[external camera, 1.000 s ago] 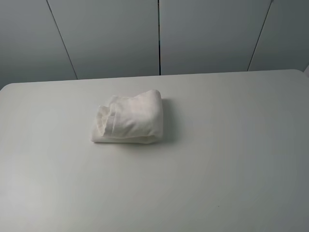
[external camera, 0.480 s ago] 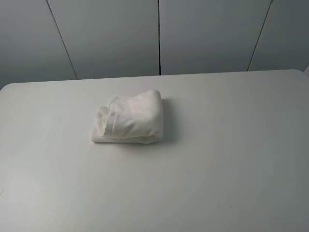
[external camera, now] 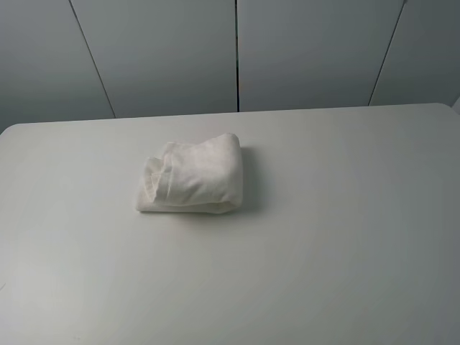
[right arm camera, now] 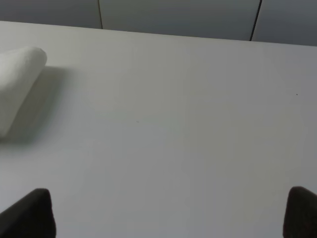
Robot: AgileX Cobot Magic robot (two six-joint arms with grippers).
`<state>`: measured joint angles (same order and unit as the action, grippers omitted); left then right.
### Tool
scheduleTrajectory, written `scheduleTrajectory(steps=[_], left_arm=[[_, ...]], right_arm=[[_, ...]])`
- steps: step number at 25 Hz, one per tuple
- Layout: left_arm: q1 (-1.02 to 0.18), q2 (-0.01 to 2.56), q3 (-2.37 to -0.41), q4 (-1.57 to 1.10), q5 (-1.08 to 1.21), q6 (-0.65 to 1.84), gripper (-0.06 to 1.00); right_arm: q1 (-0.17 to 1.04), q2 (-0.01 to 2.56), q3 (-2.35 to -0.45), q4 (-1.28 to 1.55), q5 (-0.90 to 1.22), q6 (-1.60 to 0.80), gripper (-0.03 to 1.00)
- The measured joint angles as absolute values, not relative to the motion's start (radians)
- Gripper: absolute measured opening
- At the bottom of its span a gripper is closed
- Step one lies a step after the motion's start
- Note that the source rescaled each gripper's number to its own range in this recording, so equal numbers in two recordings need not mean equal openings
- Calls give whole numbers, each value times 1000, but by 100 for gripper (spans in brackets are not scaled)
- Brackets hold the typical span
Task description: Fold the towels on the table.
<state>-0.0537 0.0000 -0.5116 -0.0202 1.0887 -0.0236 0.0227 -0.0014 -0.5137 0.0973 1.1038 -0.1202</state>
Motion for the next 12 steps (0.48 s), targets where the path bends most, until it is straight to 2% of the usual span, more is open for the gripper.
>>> scheduleTrajectory(steps=[12], left_arm=[[-54,0,-512,-20,1089,-24,100]], right_arm=[[23,-1,-514,97,1104,-120,100]])
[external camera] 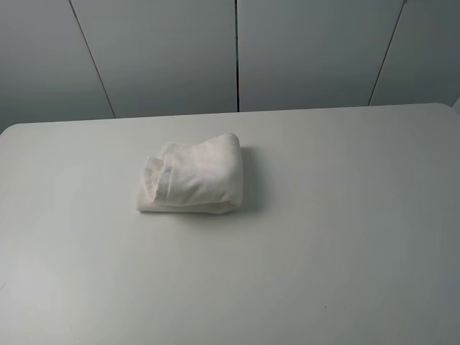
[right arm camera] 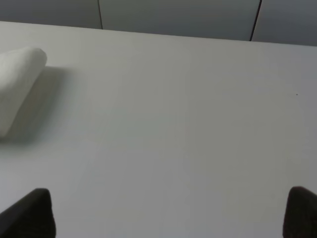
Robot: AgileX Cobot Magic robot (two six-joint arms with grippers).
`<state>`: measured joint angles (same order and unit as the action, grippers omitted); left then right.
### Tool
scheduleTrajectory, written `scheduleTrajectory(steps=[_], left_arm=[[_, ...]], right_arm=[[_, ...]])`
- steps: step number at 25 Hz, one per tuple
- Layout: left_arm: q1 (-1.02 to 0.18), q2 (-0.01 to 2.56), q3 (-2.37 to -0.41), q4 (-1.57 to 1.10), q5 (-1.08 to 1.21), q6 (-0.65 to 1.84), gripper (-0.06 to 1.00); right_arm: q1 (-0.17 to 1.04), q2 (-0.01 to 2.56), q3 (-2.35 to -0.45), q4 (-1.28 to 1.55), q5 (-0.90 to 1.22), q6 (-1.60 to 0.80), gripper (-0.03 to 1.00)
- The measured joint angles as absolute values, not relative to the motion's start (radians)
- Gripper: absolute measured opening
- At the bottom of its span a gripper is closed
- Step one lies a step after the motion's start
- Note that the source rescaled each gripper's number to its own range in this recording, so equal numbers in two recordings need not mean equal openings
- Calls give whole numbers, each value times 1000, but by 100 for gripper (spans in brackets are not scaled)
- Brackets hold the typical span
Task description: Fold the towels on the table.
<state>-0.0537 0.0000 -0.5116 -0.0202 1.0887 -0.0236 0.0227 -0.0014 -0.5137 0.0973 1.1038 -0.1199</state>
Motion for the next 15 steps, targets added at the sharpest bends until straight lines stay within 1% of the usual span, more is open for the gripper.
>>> scheduleTrajectory(steps=[15], left_arm=[[-54,0,-512,-20,1089,-24,100]], right_arm=[[23,-1,-514,97,1104,-120,100]])
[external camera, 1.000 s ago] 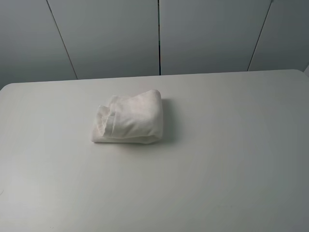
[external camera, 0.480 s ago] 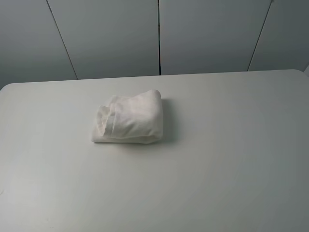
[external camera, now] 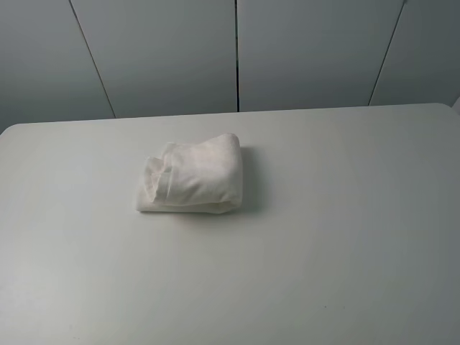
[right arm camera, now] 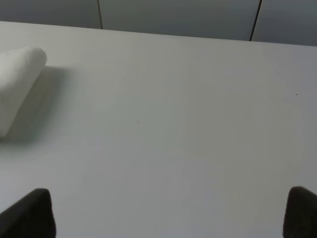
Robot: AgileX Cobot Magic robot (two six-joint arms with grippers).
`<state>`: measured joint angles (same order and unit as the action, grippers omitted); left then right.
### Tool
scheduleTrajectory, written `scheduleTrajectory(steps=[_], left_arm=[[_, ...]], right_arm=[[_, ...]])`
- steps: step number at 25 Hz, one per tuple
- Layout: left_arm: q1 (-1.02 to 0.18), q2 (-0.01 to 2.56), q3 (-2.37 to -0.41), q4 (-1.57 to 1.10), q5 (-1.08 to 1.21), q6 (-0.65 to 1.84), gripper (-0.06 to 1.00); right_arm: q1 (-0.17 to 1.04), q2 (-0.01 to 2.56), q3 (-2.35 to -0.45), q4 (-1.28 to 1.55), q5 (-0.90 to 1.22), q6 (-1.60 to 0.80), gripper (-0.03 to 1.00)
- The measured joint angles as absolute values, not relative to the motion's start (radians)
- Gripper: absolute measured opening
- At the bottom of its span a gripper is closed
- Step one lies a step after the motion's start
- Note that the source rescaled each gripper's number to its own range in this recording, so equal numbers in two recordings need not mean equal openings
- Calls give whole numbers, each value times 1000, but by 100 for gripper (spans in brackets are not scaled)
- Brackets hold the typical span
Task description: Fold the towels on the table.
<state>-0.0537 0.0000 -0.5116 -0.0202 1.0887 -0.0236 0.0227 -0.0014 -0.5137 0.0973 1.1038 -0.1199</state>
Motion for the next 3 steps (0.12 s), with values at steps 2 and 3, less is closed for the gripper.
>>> scheduleTrajectory(steps=[2,3], left_arm=[[-54,0,-512,-20,1089,-24,100],[-54,0,-512,-20,1089,-24,100]], right_arm=[[23,-1,-514,97,1104,-120,100],[23,-1,-514,97,1104,-120,100]])
